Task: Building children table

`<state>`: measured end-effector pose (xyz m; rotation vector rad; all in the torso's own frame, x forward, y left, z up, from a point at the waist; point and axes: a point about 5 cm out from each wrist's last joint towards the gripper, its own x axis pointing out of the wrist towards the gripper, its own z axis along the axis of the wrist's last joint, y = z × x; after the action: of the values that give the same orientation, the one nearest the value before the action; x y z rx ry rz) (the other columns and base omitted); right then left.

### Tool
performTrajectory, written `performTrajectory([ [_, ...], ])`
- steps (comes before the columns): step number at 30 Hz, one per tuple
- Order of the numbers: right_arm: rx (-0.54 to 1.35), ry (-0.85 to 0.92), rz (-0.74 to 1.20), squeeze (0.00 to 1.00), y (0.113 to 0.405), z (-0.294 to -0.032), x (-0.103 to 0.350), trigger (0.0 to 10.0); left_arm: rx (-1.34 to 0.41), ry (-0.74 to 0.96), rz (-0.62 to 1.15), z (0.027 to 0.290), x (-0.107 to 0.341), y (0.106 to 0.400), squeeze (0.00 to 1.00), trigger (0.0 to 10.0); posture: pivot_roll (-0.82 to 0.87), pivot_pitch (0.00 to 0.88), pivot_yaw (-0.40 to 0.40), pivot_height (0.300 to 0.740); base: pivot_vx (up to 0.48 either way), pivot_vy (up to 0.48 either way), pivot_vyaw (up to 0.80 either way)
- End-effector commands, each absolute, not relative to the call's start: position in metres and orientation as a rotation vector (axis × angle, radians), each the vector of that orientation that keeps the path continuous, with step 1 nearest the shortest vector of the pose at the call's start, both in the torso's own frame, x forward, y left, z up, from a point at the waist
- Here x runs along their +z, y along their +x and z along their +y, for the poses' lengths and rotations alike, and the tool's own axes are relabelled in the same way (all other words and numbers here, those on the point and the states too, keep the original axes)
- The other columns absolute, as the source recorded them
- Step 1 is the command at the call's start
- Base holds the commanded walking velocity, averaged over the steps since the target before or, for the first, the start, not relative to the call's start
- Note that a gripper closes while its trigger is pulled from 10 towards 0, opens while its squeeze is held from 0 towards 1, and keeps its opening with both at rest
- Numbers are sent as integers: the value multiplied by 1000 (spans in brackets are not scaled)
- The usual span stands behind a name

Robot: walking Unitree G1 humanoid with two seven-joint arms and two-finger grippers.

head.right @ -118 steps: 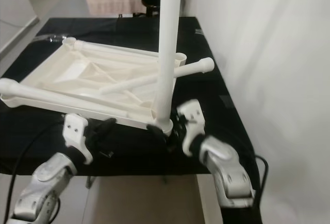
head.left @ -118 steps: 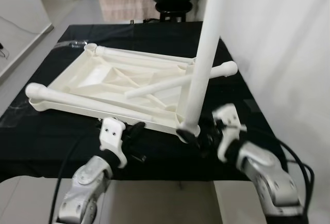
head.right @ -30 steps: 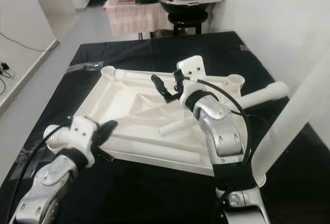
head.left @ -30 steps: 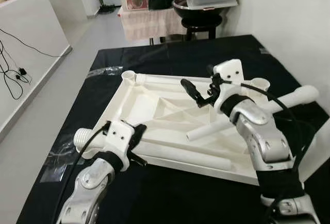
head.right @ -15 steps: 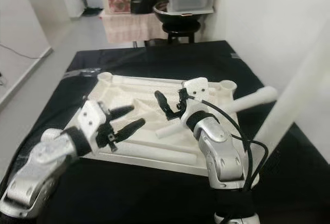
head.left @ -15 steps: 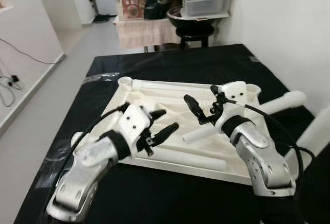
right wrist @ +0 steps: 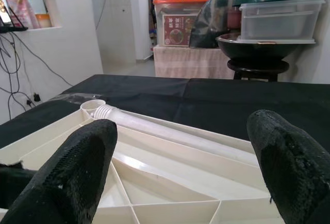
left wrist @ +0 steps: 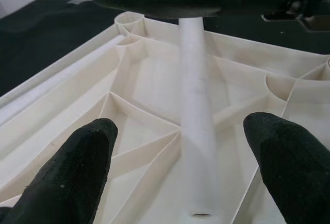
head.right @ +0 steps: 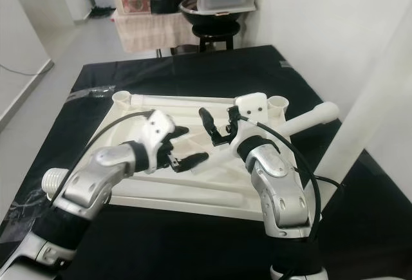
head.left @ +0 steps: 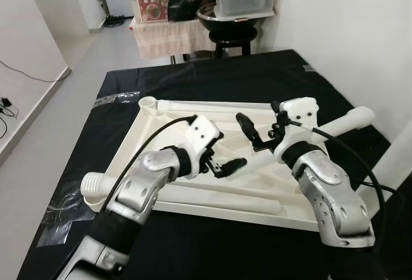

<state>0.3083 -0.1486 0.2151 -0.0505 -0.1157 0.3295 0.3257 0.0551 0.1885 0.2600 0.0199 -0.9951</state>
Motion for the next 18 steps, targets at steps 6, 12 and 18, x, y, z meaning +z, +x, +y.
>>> performTrajectory([
  [6, 343, -49, -122, 0, 306, -141, 220, 10000, -1175, 341, 183, 38, 170, 325, 0, 10000, -72, 60, 59, 740, 0, 0, 0],
  [12, 341, -46, -122, 0, 306, -141, 222, 10000, -1099, 429, 235, 42, 162, 341, 0, 10000, -73, 70, 64, 740, 0, 0, 0],
  [18, 343, -39, -119, 0, 303, -139, 224, 10000, -1043, 475, 236, 43, 165, 354, 0, 10000, -81, 96, 77, 740, 0, 0, 0],
])
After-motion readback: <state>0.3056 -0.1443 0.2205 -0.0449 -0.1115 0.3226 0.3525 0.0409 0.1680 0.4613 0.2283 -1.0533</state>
